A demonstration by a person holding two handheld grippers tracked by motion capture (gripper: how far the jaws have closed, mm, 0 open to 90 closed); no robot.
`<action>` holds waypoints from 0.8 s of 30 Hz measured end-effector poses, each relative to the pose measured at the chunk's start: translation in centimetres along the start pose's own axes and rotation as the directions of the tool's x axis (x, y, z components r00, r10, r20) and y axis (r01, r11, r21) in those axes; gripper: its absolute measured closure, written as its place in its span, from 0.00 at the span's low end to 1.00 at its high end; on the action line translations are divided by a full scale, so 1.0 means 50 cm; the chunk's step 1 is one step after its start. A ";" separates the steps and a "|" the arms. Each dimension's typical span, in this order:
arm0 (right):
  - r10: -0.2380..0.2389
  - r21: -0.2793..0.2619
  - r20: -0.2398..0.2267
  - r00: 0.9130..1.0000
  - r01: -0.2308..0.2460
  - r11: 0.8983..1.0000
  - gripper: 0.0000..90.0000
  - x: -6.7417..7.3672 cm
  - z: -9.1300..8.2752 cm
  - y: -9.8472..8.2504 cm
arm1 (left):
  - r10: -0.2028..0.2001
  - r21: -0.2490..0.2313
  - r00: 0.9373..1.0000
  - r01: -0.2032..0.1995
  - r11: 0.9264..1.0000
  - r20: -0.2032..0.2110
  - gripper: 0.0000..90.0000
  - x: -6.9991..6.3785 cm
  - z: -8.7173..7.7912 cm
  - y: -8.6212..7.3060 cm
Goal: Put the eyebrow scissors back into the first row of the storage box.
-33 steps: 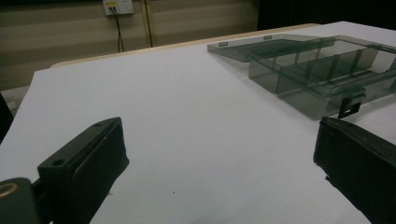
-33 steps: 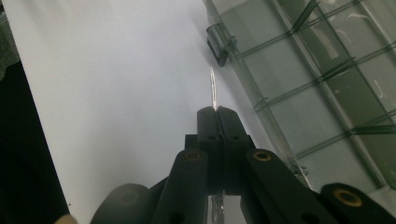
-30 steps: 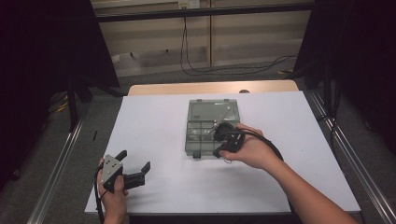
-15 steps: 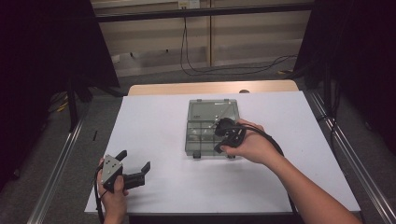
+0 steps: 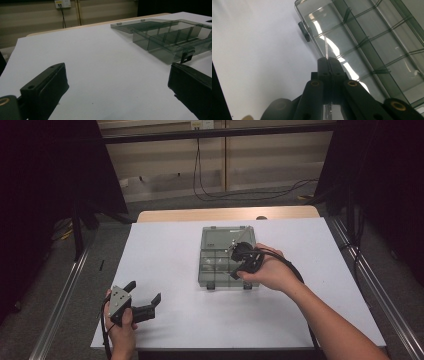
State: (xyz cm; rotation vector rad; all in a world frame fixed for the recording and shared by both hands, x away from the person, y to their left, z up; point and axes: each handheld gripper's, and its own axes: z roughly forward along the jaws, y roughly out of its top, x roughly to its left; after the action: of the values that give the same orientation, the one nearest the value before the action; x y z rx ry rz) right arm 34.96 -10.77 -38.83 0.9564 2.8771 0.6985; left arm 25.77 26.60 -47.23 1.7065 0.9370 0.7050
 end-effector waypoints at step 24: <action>0.030 -0.007 0.046 0.998 -0.030 1.000 1.00 -0.050 0.005 0.021 | -0.003 0.000 1.000 0.003 1.000 -0.006 0.03 0.000 -0.002 0.000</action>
State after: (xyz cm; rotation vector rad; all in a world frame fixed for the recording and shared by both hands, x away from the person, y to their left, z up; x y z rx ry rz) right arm 37.64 -11.36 -38.89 1.0037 2.8250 0.6783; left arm 25.71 26.62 -47.19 1.7034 0.9434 0.7083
